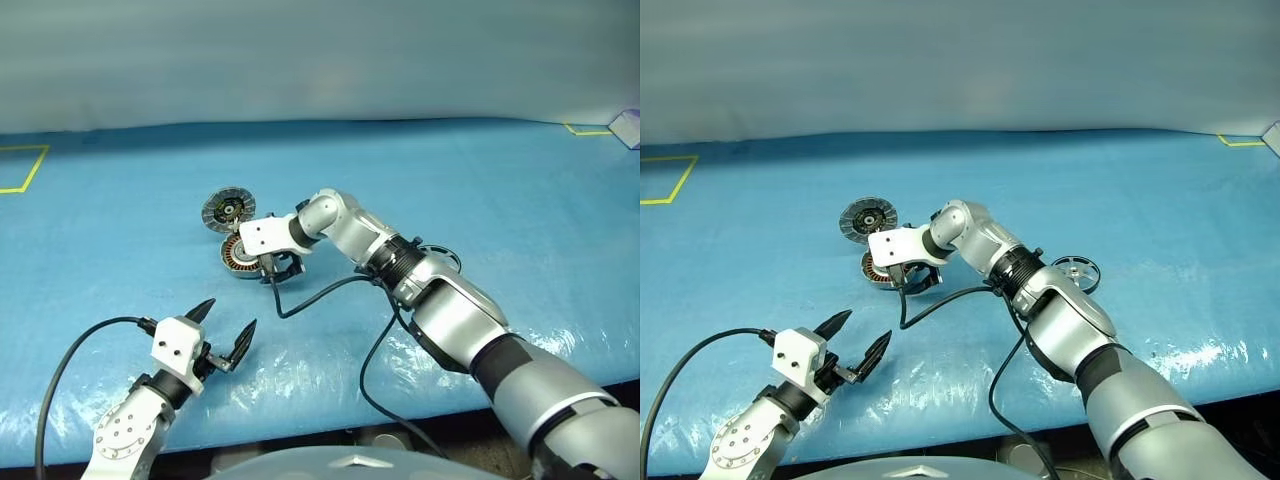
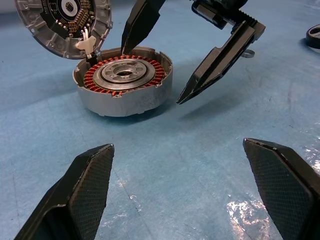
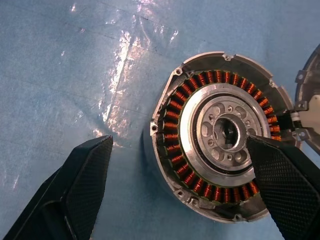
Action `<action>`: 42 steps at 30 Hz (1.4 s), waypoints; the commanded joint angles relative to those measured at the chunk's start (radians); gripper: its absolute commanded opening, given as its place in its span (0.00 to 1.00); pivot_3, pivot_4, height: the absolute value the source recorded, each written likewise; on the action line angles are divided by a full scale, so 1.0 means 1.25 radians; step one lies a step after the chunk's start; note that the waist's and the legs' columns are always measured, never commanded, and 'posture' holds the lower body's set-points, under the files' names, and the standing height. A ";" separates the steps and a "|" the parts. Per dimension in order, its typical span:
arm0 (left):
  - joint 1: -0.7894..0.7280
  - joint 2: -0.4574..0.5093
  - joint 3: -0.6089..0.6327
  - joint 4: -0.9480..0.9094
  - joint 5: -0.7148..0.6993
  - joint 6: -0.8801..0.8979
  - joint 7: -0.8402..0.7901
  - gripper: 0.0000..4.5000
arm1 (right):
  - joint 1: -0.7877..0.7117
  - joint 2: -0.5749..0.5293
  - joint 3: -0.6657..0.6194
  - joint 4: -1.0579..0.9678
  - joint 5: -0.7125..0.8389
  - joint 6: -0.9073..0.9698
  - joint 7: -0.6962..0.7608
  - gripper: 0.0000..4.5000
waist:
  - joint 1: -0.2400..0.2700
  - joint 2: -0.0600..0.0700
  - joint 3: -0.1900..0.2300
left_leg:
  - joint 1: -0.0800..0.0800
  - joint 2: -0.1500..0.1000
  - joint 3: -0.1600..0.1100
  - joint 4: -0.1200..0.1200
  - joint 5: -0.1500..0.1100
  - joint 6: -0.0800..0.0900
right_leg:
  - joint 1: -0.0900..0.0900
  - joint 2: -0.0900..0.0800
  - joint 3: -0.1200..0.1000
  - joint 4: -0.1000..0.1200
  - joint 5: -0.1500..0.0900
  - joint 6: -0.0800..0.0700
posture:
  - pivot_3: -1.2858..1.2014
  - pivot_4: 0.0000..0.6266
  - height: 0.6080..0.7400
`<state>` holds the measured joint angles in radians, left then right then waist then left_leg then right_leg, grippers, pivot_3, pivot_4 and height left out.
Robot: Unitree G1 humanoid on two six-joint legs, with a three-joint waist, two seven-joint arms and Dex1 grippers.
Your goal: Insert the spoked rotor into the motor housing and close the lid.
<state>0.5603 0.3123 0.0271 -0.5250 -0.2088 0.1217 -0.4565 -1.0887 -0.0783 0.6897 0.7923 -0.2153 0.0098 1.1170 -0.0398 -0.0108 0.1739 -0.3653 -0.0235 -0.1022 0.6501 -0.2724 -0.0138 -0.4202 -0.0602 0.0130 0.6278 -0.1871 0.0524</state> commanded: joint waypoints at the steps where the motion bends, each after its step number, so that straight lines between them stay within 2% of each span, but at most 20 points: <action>1: 0.007 -0.008 -0.005 -0.006 -0.005 -0.021 0.004 1.00 | -0.028 0.014 -0.021 0.014 -0.011 -0.030 0.021 1.00 | 0.000 0.000 0.000 | 0.000 0.000 0.000 0.000 0.000 0.000 | 0.000 0.000 0.000 0.000 0.000 0.000 | 0.52 0.24 1.00; 12: 0.018 -0.018 -0.011 0.005 0.009 -0.041 0.019 1.00 | -0.041 0.060 -0.028 0.118 -0.059 -0.044 0.018 1.00 | -0.001 0.000 0.000 | 0.000 0.000 0.000 -0.001 0.000 0.000 | -0.001 0.000 0.000 0.001 0.000 0.000 | 0.52 0.24 1.00; 16: 0.019 -0.019 -0.013 0.008 0.013 -0.043 0.022 1.00 | -0.049 0.070 -0.033 0.151 -0.077 -0.058 0.015 0.79 | -0.001 0.001 0.000 | 0.000 0.000 0.000 0.000 0.000 -0.001 | -0.001 0.000 0.000 0.001 0.000 0.000 | 0.52 0.24 1.00; 19: 0.019 -0.020 -0.014 0.009 0.010 -0.046 0.022 1.00 | -0.052 0.075 -0.037 0.167 -0.086 -0.065 0.015 0.57 | 0.000 0.001 0.000 | 0.000 0.000 0.000 0.000 0.000 -0.001 | -0.001 0.000 0.000 0.001 0.000 0.000 | 0.52 0.24 1.00; 21: 0.018 -0.020 -0.015 0.009 0.010 -0.050 0.022 1.00 | -0.053 0.077 -0.043 0.173 -0.091 -0.069 0.016 0.46 | -0.002 0.001 -0.001 | 0.001 0.000 0.000 -0.001 0.000 -0.001 | -0.001 0.000 0.000 0.001 0.000 0.000 | 0.52 0.24 1.00; 25: 0.017 -0.015 -0.010 0.008 0.021 -0.055 0.029 1.00 | -0.037 0.066 -0.058 0.152 -0.083 -0.055 0.034 0.45 | -0.003 0.002 -0.001 | 0.001 0.000 0.000 0.000 0.001 -0.001 | -0.001 0.000 0.000 0.002 -0.001 0.000 | 0.52 0.24 1.00; 31: 0.024 -0.018 0.018 0.024 0.078 -0.135 0.070 1.00 | 0.077 -0.023 -0.060 -0.043 -0.078 0.011 0.094 0.43 | 0.005 0.003 -0.002 | 0.001 -0.001 -0.001 0.000 0.001 -0.001 | 0.001 0.000 0.000 0.001 -0.001 0.001 | 0.52 0.24 1.00; 36: 0.033 -0.029 0.045 0.039 0.032 -0.185 0.060 1.00 | 0.238 -0.104 -0.048 -0.315 -0.081 0.137 0.117 0.43 | 0.012 0.005 -0.005 | 0.001 -0.001 -0.001 0.000 0.000 0.000 | 0.003 -0.001 0.000 -0.001 -0.001 0.001 | 0.52 0.24 1.00; 38: 0.041 -0.009 0.054 0.044 0.033 -0.194 0.038 1.00 | 0.292 -0.127 -0.032 -0.406 -0.089 0.180 0.118 0.43 | 0.013 0.007 -0.006 | 0.002 -0.001 -0.001 0.000 -0.001 0.000 | 0.004 -0.001 0.000 -0.001 -0.003 0.004 | 0.52 0.24 1.00; 42: 0.059 0.015 0.073 0.053 -0.041 -0.189 -0.025 1.00 | 0.378 -0.132 -0.019 -0.547 -0.085 0.285 0.098 0.43 | 0.009 0.008 -0.011 | 0.003 -0.001 -0.001 0.000 -0.001 0.000 | 0.005 -0.001 0.000 0.000 -0.006 0.002 | 0.52 0.24 1.00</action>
<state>0.6216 0.3200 0.0941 -0.4525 -0.2156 -0.0951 -0.4540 -0.6678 -0.2364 0.6014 0.1338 -0.3175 0.2909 1.2147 -0.0284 -0.0007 0.1596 -0.3605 -0.0244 -0.1030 0.6502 -0.2739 -0.0133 -0.4140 -0.0612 0.0128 0.6280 -0.1957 0.0537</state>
